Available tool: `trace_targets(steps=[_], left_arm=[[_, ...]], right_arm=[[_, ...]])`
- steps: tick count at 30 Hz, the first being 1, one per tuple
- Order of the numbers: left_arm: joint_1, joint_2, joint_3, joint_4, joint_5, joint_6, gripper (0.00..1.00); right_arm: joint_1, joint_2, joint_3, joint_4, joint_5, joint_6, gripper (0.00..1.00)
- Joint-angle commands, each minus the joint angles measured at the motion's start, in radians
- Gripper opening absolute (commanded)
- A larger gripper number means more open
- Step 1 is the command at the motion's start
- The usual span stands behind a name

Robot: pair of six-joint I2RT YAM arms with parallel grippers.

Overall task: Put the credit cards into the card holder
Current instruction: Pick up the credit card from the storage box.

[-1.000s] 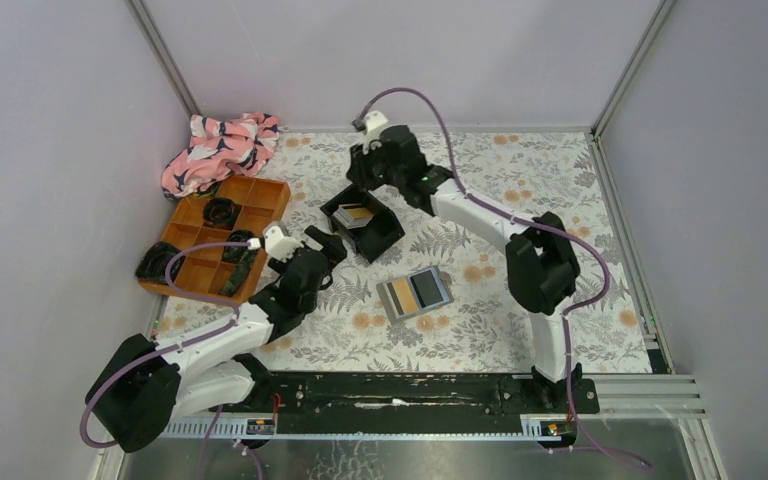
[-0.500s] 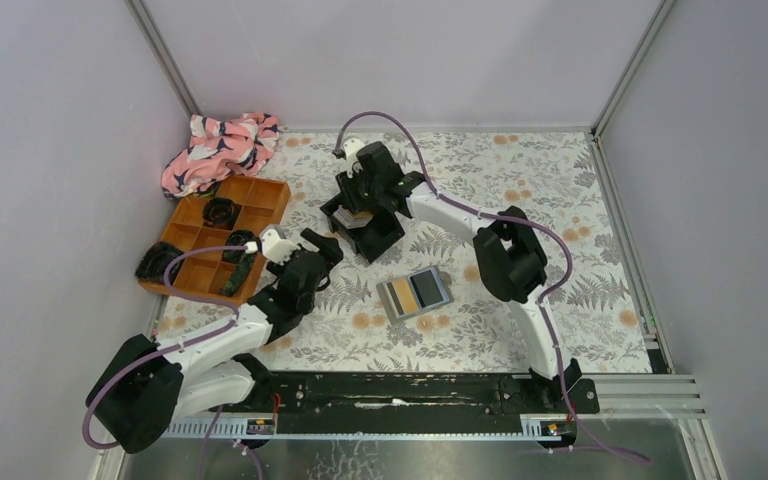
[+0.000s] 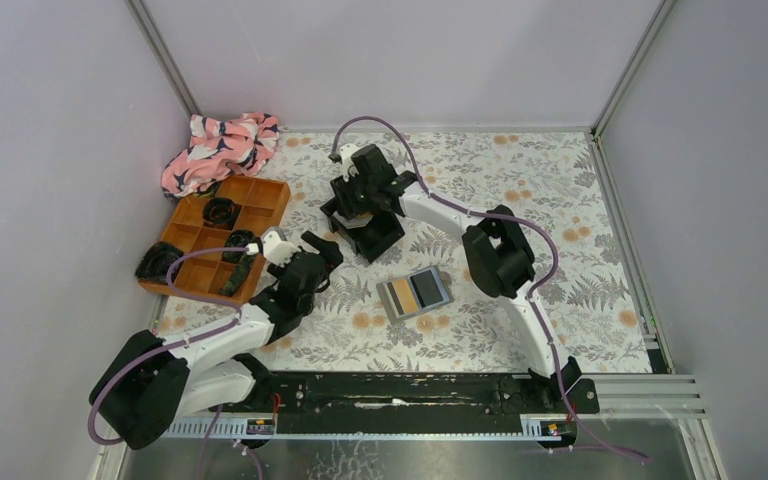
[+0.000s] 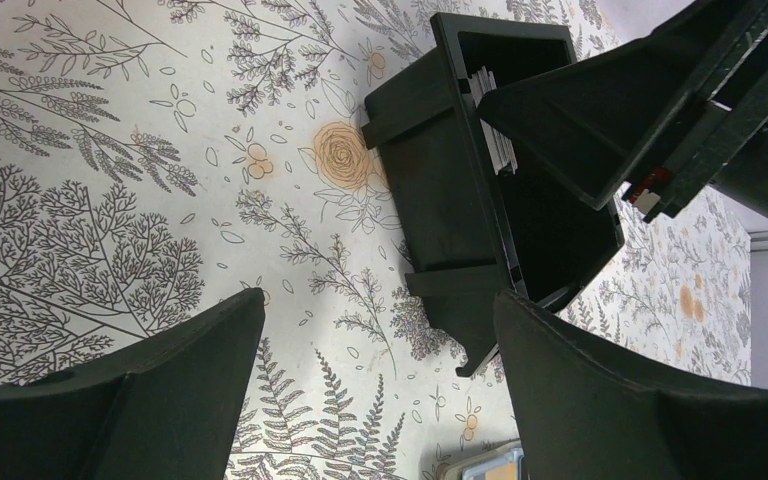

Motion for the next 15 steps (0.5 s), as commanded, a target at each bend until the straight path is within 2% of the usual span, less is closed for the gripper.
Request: trace_targets(steps=[1, 6, 15], left_arm=[[0.013, 0.007, -0.016, 0.077, 0.001, -0.007, 0.91], [0.016, 0.013, -0.016, 0.083, 0.009, -0.010, 0.91], [0.020, 0.024, -0.009, 0.093, 0.023, -0.011, 0.91]], right_arm=[[-0.017, 0.026, 0.074, -0.033, -0.062, 0.041, 0.52], [-0.044, 0.034, 0.064, -0.026, -0.135, 0.098, 0.51], [-0.044, 0.024, 0.074, -0.042, -0.199, 0.136, 0.41]])
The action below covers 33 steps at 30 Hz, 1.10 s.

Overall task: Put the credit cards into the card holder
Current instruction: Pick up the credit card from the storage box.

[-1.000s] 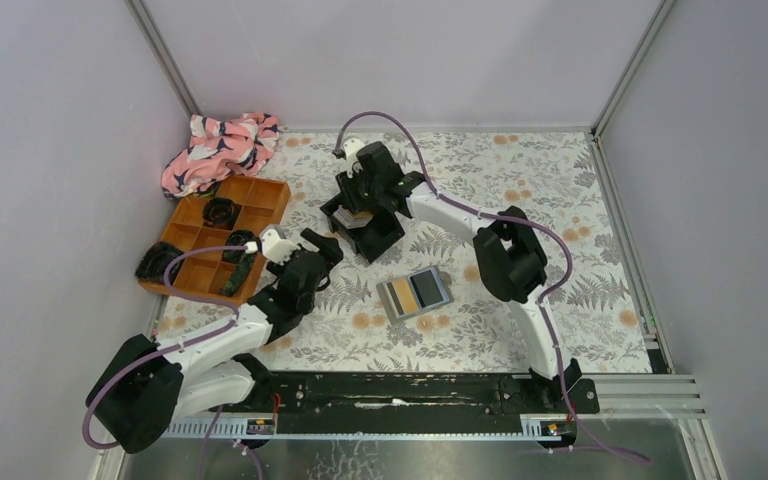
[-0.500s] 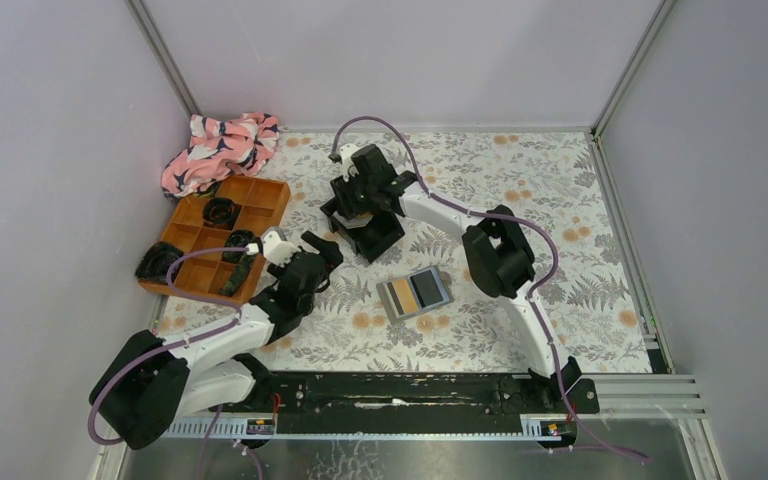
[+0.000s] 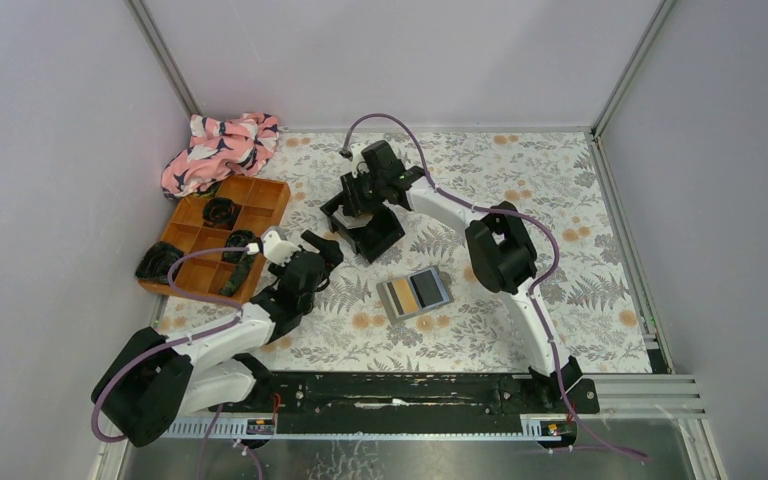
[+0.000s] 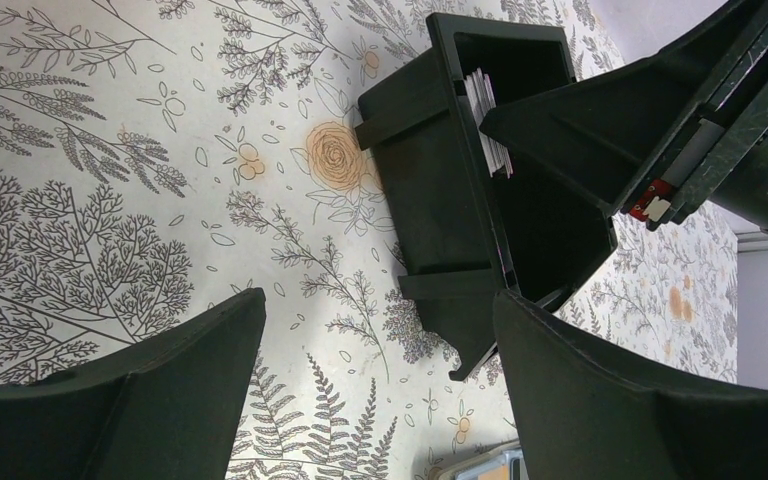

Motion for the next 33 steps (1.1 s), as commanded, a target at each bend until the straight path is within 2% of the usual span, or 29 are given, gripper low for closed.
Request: trace_targets(steps=[1, 13, 20, 25, 33], left_arm=[[0.010, 0.007, -0.002, 0.056, 0.003, -0.004, 0.91], [0.017, -0.021, -0.002, 0.042, 0.017, -0.004, 0.90], [0.017, -0.054, -0.013, 0.030, 0.020, -0.013, 0.90], [0.017, -0.069, -0.016, 0.026, 0.024, -0.017, 0.90], [0.017, -0.078, -0.001, 0.019, 0.015, -0.007, 0.90]], right_arm=[[0.004, -0.009, 0.052, -0.003, -0.068, 0.042, 0.40], [0.037, -0.038, 0.072, -0.021, -0.080, 0.067, 0.34], [0.048, -0.057, 0.069, -0.043, -0.044, 0.065, 0.17], [0.057, -0.094, 0.043, -0.046, 0.007, 0.051, 0.12], [0.086, -0.158, -0.001, -0.047, 0.207, -0.026, 0.00]])
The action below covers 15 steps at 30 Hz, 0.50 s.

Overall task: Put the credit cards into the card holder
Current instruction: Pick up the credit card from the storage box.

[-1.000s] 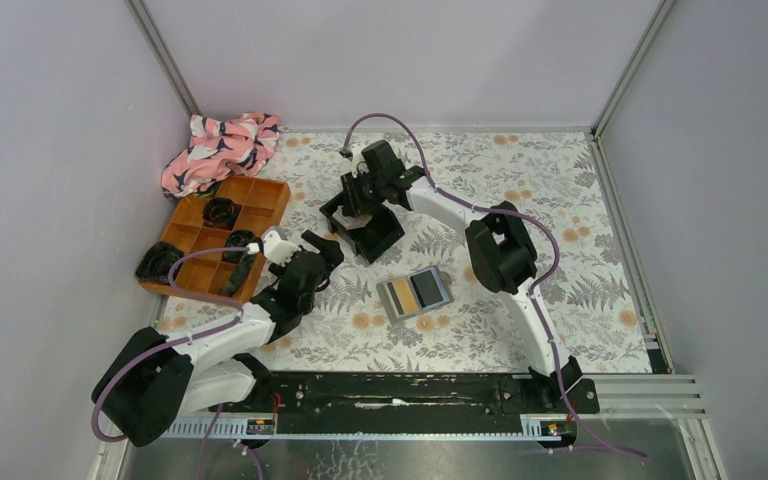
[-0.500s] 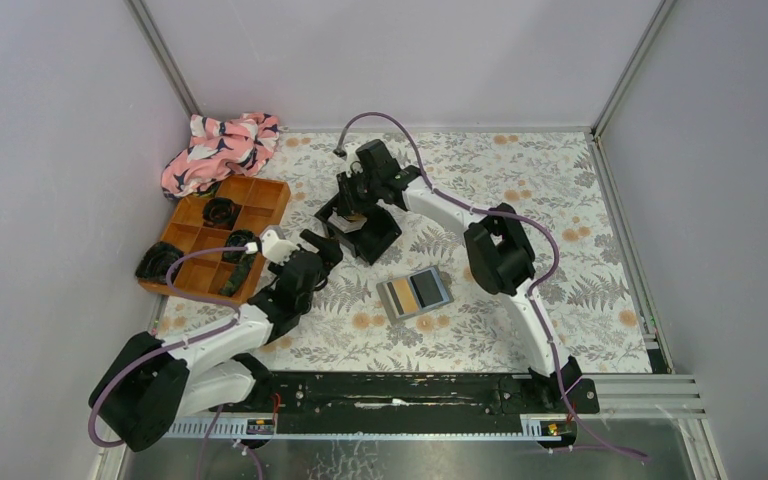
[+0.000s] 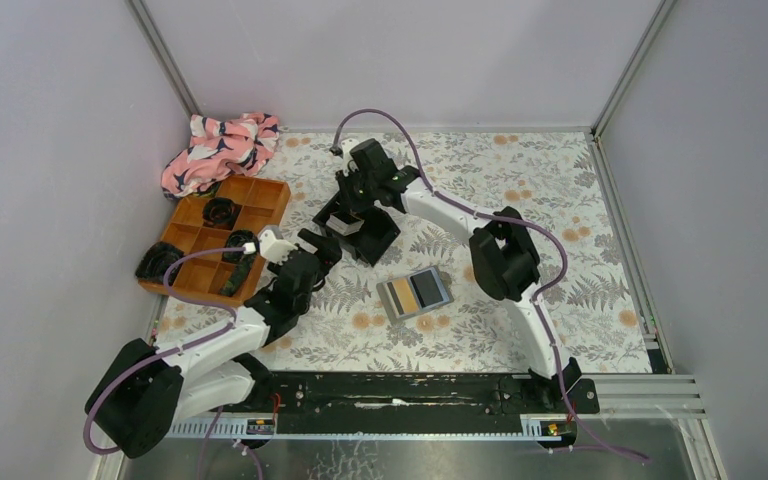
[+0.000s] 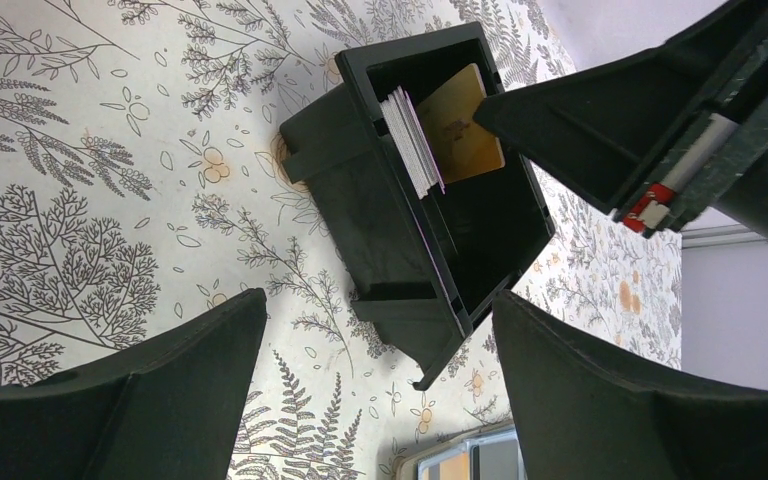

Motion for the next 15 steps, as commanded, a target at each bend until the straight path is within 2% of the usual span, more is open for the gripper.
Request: trace_targets(steps=[1, 5, 15], left_arm=[[0.009, -0.016, 0.005, 0.018, -0.020, 0.008, 0.90], [0.009, -0.024, 0.009, 0.035, -0.034, 0.035, 0.91], [0.009, -0.061, -0.057, 0.300, -0.014, 0.227, 0.95]], right_arm=[[0.030, -0.108, -0.015, -0.009, 0.125, -0.049, 0.00], [0.039, -0.136, -0.049, 0.021, 0.198, -0.088, 0.00], [0.041, -0.220, -0.144, 0.087, 0.310, -0.160, 0.00]])
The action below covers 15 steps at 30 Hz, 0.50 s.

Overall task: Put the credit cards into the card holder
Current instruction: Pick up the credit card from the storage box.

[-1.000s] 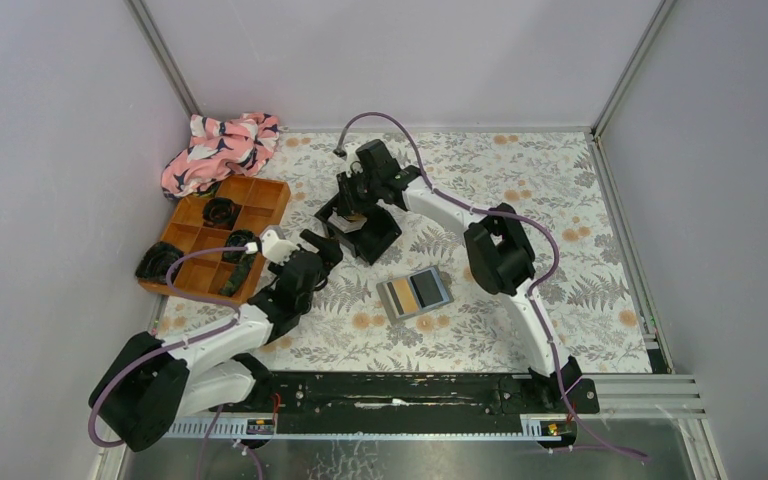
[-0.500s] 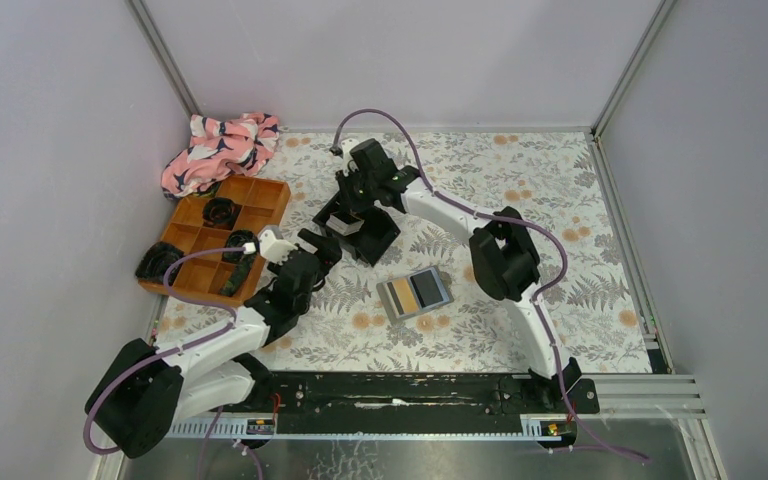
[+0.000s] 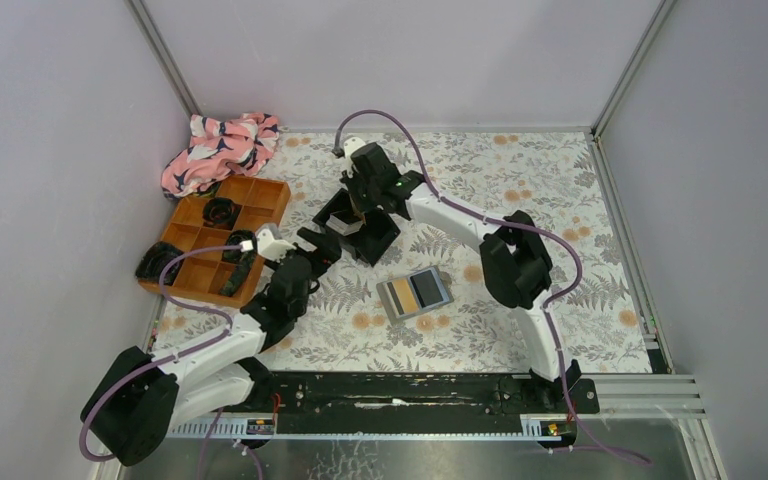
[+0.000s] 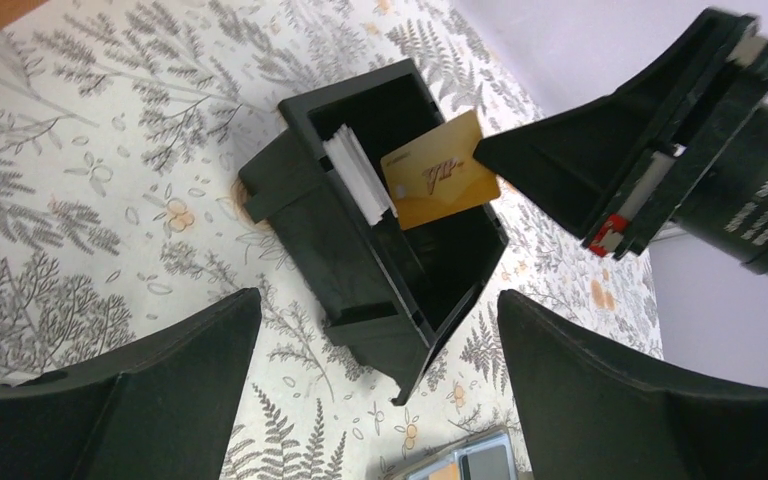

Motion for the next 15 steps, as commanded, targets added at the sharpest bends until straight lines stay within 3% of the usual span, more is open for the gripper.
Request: trace_targets(steps=[1, 9, 15], left_arm=[[0.010, -0.007, -0.007, 0.174, -0.005, 0.125, 0.95], [0.011, 0.026, 0.005, 0.260, 0.086, 0.198, 0.95], [0.011, 0.045, -0.030, 0.414, 0.243, 0.284, 0.94]], right_arm=[[0.008, -0.115, -0.037, 0.055, 0.074, -0.052, 0.00], [0.009, -0.243, -0.121, 0.063, 0.067, -0.049, 0.00], [0.008, -0.401, -0.250, 0.035, 0.007, -0.006, 0.00]])
